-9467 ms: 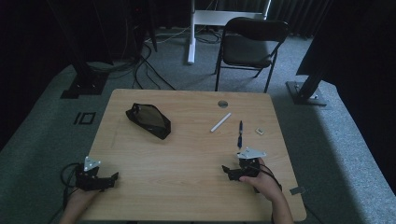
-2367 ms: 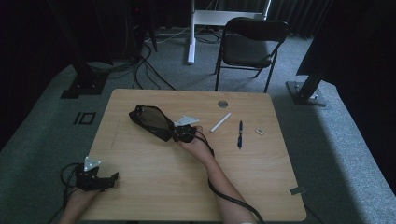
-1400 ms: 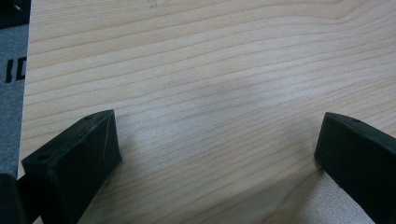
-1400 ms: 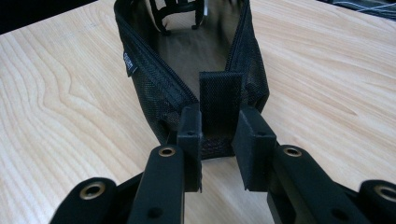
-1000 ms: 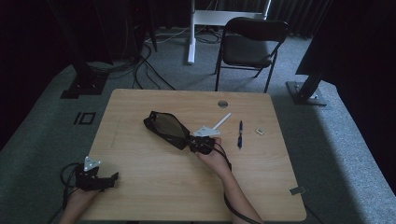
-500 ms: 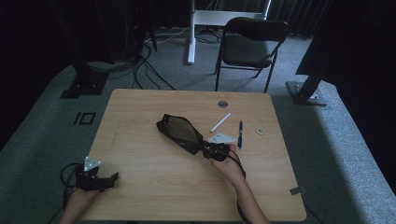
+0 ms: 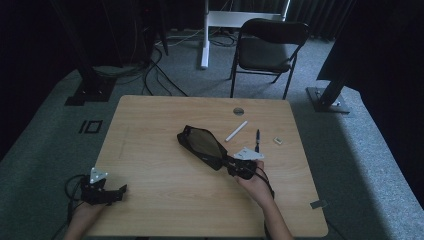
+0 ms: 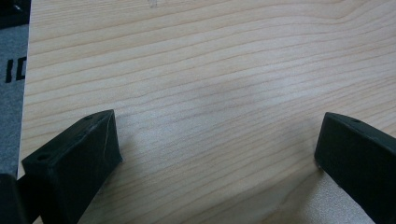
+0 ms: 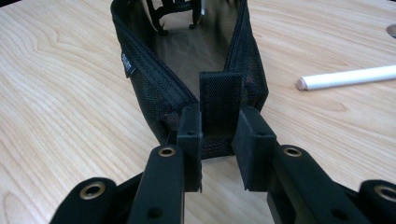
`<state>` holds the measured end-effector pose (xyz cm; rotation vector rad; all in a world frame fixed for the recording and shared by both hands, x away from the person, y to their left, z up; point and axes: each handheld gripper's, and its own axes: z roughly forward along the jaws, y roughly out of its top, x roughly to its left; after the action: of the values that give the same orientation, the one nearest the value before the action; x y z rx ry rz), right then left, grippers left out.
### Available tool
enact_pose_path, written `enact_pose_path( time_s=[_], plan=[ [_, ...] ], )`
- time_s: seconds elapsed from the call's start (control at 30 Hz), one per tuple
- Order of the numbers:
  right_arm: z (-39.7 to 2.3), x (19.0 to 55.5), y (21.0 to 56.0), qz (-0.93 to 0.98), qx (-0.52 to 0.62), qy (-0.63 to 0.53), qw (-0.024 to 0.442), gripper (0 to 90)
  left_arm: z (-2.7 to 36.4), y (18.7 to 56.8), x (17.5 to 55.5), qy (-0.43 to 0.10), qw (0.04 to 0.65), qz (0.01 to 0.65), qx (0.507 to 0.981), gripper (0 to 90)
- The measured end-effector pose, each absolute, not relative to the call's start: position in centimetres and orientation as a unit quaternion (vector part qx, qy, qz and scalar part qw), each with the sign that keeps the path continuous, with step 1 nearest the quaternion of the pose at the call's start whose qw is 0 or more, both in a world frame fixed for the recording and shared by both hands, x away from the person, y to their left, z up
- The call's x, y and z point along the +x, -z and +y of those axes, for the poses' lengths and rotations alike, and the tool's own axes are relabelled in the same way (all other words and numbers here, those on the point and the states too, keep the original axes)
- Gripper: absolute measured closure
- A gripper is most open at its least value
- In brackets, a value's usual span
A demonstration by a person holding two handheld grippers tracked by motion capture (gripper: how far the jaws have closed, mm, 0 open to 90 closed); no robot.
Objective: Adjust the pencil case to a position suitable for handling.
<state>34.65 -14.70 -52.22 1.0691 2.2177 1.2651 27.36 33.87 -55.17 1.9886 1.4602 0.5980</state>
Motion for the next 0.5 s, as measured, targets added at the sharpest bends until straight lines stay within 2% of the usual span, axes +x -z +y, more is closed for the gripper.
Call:
enact_pose_path(
  time_s=[0.5],
  plan=[
    [-17.7, 32.4, 52.4, 0.780, 0.394, -0.448, 0.188, 73.1, 33.9, 55.2, 27.4, -0.225, 0.297, 0.549, 0.748, 0.1]
  ],
)
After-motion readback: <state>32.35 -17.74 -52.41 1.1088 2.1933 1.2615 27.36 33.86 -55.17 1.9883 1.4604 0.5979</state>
